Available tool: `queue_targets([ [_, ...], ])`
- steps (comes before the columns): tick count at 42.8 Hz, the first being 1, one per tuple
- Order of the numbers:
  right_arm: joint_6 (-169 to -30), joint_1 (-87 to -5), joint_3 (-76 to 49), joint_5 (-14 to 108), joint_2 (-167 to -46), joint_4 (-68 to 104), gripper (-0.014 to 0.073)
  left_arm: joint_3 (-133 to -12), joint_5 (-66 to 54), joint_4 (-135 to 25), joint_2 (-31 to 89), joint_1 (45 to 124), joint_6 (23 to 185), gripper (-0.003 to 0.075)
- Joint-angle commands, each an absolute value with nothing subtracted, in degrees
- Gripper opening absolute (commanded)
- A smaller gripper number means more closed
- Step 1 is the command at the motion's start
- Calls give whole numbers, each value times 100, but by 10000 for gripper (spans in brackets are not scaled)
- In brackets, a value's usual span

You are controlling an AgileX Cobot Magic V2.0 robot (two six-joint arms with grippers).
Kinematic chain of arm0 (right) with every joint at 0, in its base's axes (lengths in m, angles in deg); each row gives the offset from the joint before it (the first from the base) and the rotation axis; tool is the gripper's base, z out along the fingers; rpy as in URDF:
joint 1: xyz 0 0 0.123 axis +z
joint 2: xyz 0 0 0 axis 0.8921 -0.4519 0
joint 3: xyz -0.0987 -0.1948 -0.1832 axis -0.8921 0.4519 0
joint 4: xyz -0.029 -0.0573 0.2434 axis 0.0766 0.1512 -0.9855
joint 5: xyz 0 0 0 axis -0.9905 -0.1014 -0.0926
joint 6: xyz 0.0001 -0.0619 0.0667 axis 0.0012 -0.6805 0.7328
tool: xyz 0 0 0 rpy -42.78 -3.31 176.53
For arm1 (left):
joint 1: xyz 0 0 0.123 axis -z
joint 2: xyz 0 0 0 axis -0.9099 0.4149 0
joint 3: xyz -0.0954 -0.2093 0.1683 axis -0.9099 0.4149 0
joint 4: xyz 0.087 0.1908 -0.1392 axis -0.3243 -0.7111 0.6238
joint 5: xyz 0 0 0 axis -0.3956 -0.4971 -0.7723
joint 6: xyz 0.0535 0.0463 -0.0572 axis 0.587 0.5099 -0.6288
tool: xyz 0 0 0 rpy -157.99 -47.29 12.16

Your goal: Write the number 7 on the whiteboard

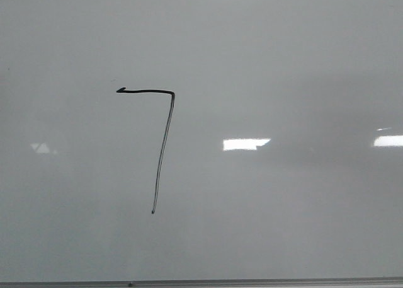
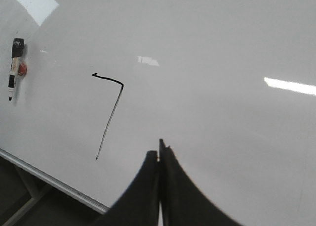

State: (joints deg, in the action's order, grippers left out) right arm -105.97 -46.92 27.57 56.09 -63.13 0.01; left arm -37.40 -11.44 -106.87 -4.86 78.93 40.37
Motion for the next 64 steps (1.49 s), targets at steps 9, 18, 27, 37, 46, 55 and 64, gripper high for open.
queue_targets([
  [9, -10589, -4729, 2603, 5235, -6351, -105, -69, -3888, -1530, -10651, -1096, 7945, 4018, -20],
  [18, -10589, -4729, 2603, 5235, -6351, -105, -69, -3875, -1527, -10651, -1096, 7945, 4018, -20],
  [27, -10589, -4729, 2603, 5235, -6351, -105, -69, -3783, -1523, -10456, -1161, 7930, 4052, -20],
  [37, -10589, -4729, 2603, 5235, -6351, -105, -69, -3119, -1622, -7974, -1819, 7457, 6387, -20],
  [46, -10589, -4729, 2603, 5235, -6351, -105, -69, -2197, -1648, -7831, -2746, 6822, 6426, -20],
  [55, -10589, -4729, 2603, 5243, -6351, -105, -69, -1475, -1752, -7831, -2948, 6457, 6426, -20],
  [64, -10589, -4729, 2603, 5237, -6351, -105, -69, -1468, -1462, -7831, -2957, 6439, 6426, -20],
])
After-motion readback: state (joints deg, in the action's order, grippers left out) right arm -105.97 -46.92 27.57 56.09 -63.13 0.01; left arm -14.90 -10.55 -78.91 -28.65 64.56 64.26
